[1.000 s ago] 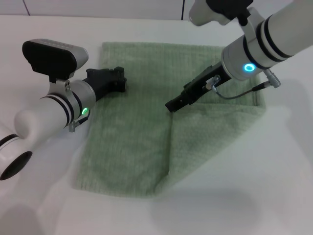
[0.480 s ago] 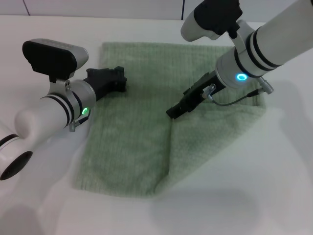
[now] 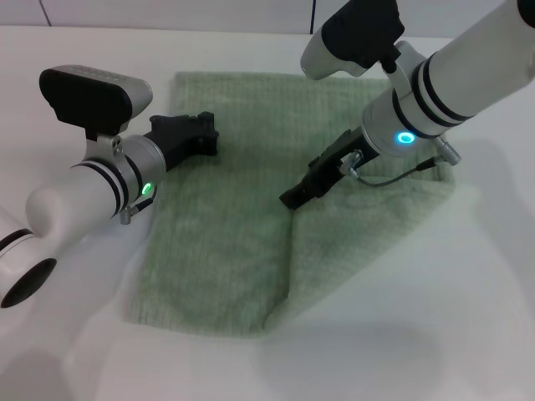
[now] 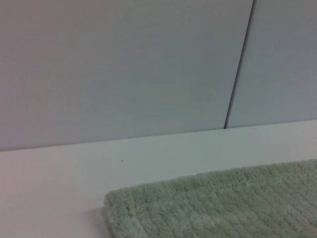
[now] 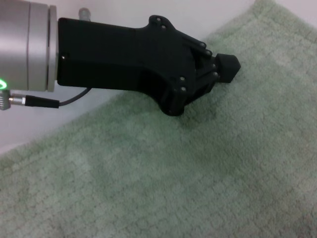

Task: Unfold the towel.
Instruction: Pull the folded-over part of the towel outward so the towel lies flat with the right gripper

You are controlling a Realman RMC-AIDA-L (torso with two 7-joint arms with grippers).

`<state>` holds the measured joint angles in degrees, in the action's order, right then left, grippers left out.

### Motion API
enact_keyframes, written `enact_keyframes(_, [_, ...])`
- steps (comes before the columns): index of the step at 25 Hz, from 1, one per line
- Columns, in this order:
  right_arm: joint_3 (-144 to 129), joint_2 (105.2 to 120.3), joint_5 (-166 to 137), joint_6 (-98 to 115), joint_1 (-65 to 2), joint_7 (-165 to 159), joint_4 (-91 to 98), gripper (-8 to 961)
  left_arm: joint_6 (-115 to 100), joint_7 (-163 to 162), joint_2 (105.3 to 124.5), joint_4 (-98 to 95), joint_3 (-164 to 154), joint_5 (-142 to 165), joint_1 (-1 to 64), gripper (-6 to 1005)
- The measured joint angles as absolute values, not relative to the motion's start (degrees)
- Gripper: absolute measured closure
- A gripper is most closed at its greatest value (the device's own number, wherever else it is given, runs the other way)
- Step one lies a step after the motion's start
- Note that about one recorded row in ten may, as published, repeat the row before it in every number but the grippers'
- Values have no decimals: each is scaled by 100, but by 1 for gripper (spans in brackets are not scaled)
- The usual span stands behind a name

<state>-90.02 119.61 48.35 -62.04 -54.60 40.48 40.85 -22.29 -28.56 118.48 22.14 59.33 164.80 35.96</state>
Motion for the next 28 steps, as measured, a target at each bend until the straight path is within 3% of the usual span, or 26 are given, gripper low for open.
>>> enact_keyframes(5, [-9029,11962,4845,-6170,-5500,4050,3975,166,-2232,-2854,11848,2215,5933,16479,3585,995])
enact_keyframes(21, [-9056,11959,4845,-6155,-5557,3996,3928,499,-2233,-2857,11847,2223,5933,16479,3547,994])
enact_keyframes(24, [-9055,11948,4845,-6156,-5557,3996,3934,697,-2232,-2857,11848,2225,5933,16480,3543,994])
enact_keyframes(28, [-9054,11944,4836,-6161,-5557,4009,3938,873,-2233,-2857,11848,2231,5933,16479,3541,994])
